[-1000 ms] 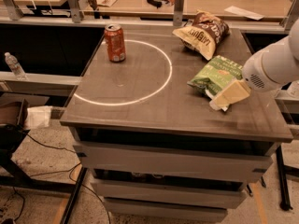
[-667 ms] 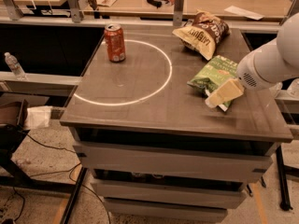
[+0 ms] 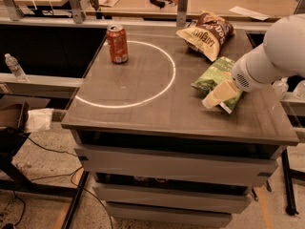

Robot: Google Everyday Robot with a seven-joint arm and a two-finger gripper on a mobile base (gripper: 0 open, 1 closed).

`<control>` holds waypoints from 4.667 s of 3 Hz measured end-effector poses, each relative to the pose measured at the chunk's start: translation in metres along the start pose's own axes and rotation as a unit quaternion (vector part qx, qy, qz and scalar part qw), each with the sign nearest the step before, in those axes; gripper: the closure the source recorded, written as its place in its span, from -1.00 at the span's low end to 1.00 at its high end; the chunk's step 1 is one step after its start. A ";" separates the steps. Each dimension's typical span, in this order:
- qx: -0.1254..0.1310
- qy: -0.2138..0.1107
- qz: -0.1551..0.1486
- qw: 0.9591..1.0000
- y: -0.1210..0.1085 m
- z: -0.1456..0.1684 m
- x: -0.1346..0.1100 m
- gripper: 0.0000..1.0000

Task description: Move green jalapeno chip bag near coke can

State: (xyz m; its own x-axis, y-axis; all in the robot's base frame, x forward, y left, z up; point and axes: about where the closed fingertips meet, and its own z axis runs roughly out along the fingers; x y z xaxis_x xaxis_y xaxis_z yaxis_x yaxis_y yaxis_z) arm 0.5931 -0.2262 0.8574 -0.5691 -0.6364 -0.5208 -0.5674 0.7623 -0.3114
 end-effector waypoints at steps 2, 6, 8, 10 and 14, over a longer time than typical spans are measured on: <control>-0.026 0.054 0.037 0.998 0.004 0.021 0.012 -0.19; -0.053 0.024 0.039 0.998 0.009 0.013 -0.003 1.00; -0.174 -0.116 0.041 0.977 0.031 -0.012 -0.049 1.00; -0.293 -0.229 0.065 0.926 0.070 -0.022 -0.099 1.00; -0.332 -0.245 0.014 0.911 0.143 0.043 -0.163 1.00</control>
Offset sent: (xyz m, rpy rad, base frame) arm 0.0020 -0.0011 -0.0387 0.0264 0.1958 -0.0851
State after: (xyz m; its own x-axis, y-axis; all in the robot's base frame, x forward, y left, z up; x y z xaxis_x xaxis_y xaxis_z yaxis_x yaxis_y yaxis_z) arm 0.6301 -0.0085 0.8637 -0.3473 -0.3650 -0.8638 -0.8842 0.4342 0.1721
